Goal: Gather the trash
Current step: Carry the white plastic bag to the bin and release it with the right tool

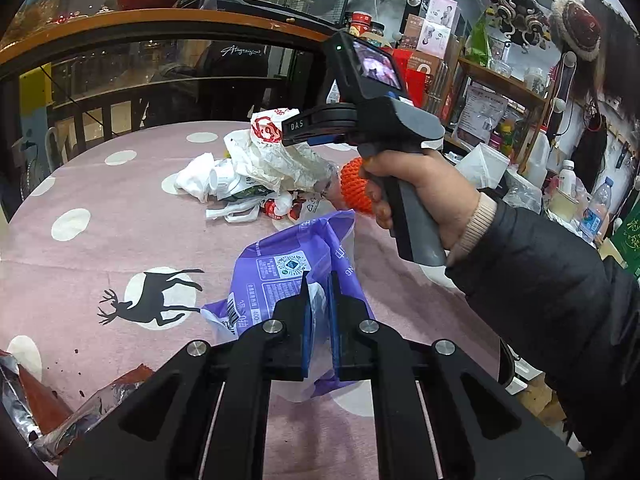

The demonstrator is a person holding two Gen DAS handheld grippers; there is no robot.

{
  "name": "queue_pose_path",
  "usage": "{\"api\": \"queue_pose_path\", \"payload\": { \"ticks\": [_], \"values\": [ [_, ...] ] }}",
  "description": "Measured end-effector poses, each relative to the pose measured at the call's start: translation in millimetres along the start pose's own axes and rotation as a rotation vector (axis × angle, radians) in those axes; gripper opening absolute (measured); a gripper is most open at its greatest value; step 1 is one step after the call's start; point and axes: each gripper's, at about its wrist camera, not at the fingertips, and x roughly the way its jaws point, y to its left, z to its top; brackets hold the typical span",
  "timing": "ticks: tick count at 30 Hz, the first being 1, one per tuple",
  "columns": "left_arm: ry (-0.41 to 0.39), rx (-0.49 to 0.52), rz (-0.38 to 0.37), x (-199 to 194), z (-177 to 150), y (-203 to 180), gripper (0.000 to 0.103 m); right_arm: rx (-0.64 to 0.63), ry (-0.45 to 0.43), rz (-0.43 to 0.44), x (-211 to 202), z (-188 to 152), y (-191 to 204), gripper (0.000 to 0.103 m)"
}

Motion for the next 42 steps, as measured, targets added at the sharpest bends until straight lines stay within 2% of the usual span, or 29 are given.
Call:
{"api": "queue_pose_path", "payload": {
  "ticks": [3,8,15,20,29,42],
  "values": [
    [0.009,-0.004,-0.001,2.5,-2.0,0.5,0.008,-0.019,-0.017,-0.041,-1.2,-4.7,2.9,0.016],
    [0.009,-0.009,0.0,1.5,-1.6,-1.3,0.008,0.009,-0.074,-0.041,-23.5,-7.7,-3.7,0.014],
    [-0.014,0.011,-0.013,-7.9,0.8,-13.1,0.008,-0.011,-0.172,-0.023,-90.6,-31.4,-5.4,0.014],
    [-0.023,0.028,-0.031,-15.4,-1.2,-26.7,0.008,-0.018,-0.202,-0.034,-129.2,-58.2,-13.9,0.014],
    [-0.015,0.072,-0.083,-18.7,-2.2,-57.8,0.008,0.078,-0.199,-0.087,-184.1,-120.1,-60.7,0.014],
    [0.003,0.156,-0.172,-10.9,-3.0,-109.4,0.008,0.266,-0.195,-0.288,-245.1,-211.7,-146.6,0.014]
  ]
}}
